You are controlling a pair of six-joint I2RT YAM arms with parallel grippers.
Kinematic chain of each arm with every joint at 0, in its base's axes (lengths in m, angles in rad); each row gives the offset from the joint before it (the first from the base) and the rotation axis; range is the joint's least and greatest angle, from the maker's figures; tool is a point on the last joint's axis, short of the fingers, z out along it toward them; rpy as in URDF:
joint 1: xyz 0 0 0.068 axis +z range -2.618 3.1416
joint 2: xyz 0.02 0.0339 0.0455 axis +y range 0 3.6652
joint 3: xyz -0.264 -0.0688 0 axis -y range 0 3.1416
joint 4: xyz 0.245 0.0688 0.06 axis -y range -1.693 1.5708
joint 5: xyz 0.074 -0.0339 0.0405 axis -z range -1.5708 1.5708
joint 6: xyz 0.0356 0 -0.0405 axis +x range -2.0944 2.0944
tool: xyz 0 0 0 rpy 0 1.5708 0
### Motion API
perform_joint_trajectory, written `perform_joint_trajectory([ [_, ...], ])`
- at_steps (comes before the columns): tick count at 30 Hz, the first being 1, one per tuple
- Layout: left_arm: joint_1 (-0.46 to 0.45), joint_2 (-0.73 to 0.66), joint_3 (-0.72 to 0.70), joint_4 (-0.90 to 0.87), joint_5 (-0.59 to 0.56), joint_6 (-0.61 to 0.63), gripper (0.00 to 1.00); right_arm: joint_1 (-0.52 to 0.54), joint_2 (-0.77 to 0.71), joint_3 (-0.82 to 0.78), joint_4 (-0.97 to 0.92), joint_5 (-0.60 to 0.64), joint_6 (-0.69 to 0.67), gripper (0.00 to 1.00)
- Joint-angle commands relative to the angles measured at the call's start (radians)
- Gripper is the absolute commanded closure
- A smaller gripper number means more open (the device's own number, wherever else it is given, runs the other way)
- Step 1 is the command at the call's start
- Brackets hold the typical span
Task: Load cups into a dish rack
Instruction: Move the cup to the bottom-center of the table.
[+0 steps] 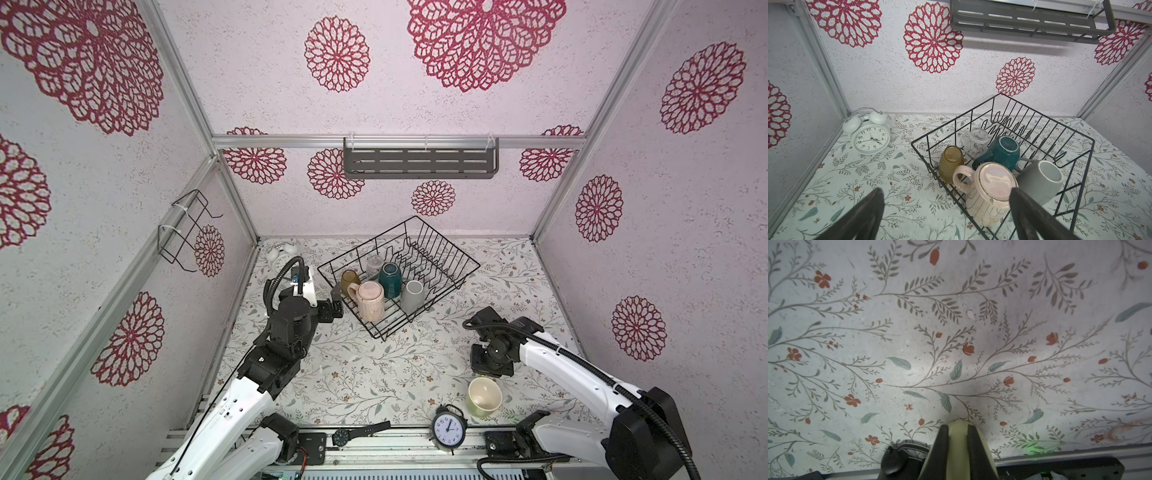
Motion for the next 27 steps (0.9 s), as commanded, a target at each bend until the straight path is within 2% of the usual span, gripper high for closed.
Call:
perform_joint_trajectory([
  [1, 0.009, -0.025, -0.003, -0.023, 0.004, -0.025, 0.03, 0.002, 0.001, 0.026, 0.028, -0.002, 0.010, 0.89],
  [9, 0.008, -0.099, -0.025, -0.049, -0.003, -0.064, 0.03, 0.030, 0.054, 0.104, 0.115, -0.041, 0.038, 0.96],
  [17, 0.008, -0.155, -0.045, -0.047, -0.013, -0.083, 0.03, 0.064, 0.162, 0.188, 0.229, -0.077, 0.075, 0.96],
  [20, 0.008, -0.164, -0.052, -0.022, 0.058, -0.071, 0.03, 0.072, 0.217, 0.219, 0.227, -0.053, 0.060, 0.93],
  [27, 0.009, -0.150, -0.011, -0.067, 0.338, -0.044, 0.03, 0.074, 0.282, 0.254, 0.229, -0.006, 0.011, 0.88],
])
